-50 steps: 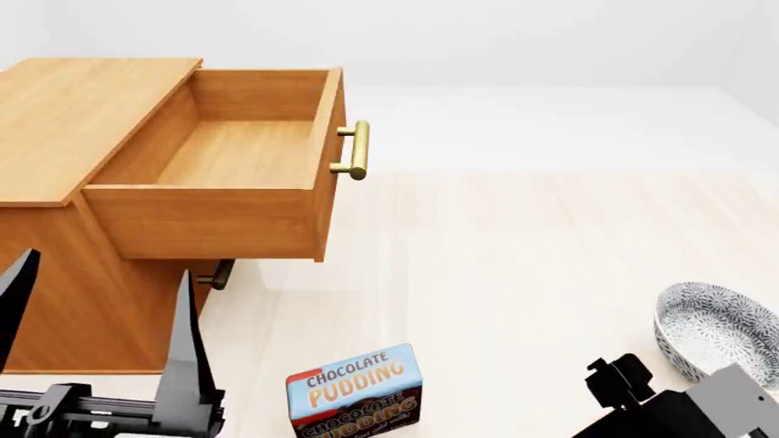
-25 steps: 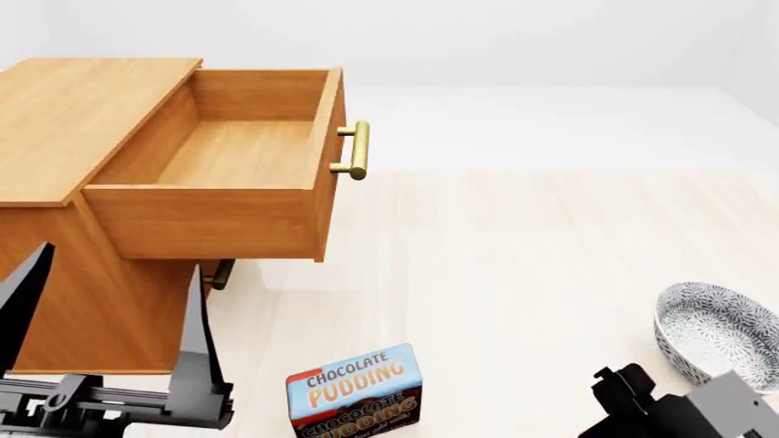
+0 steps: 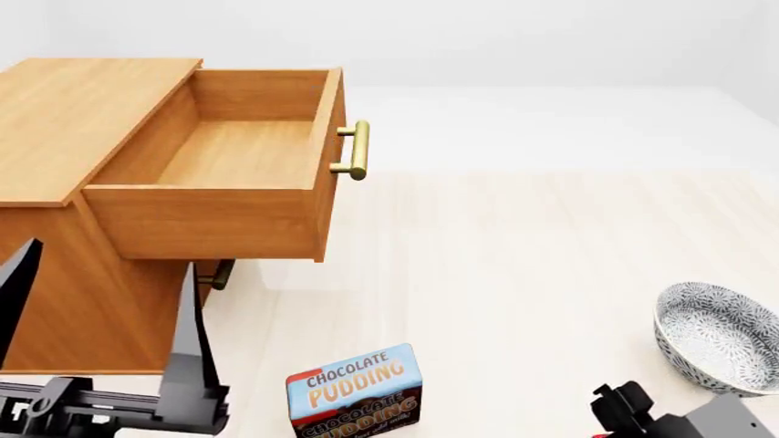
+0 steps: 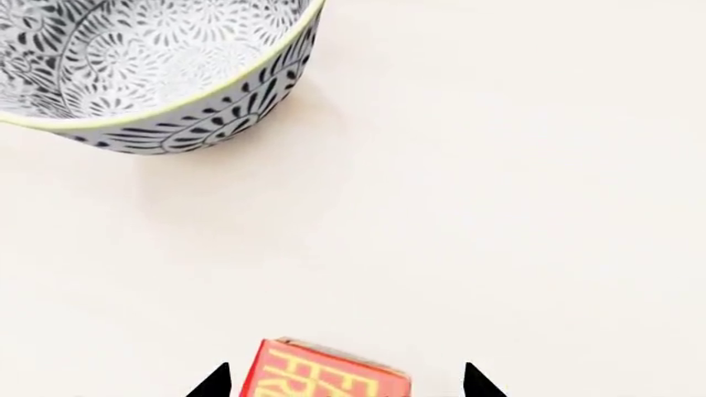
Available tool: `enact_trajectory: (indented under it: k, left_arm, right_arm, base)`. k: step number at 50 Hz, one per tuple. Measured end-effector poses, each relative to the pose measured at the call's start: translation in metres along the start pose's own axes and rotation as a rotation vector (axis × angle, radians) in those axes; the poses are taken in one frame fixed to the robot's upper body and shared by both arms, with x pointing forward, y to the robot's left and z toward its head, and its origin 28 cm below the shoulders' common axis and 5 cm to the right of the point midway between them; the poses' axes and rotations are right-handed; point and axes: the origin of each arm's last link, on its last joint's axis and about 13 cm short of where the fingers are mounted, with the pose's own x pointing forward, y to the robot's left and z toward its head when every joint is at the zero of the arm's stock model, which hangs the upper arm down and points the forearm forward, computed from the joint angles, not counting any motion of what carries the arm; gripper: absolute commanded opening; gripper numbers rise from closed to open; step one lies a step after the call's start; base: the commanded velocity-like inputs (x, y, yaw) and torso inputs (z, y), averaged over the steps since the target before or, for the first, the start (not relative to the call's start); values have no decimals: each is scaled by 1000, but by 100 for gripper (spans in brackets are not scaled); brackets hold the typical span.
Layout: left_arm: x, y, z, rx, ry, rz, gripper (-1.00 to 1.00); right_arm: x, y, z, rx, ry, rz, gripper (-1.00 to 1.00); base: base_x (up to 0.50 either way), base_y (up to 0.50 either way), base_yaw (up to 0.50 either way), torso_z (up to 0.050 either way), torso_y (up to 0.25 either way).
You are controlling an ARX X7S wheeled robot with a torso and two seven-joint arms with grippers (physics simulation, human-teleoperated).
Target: Put the butter at the back in the top drawer of the cabinet and close it.
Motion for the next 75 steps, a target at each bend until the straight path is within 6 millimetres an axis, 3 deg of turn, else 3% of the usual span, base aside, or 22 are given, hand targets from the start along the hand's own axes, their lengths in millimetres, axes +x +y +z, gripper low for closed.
enact_trajectory:
  k: [6,7,29,36,60,75]
  left_arm:
    - [-1,0,2,-5,-3,0,100]
    - [-1,1,2,-6,-3,0,100]
    - [-3,1,5,-18,-4,0,100]
    - [-3,-1,4,-21,1,-4,100]
    - [-1,-12,2,-24,8,-30,100]
    - [1,-35,5,9,-24,-64,100]
  right_arm:
    - [1,-1,-1,5,4,7,100]
    - [1,-1,-2,5,5,9,-100]
    - [3,-2,-2,0,3,-5,-100]
    - [-5,-4,-1,-20,5,27,-100]
    - [-78,-5,48,-21,-222,484,-100]
    - [-134,4,85,10,-356,864,-100]
  base:
    - [0,0,0,0,0]
    - [0,0,0,0,0]
    - [0,0,0,0,0]
    - [0,0,0,0,0]
    - [0,0,0,0,0]
    - [0,0,0,0,1]
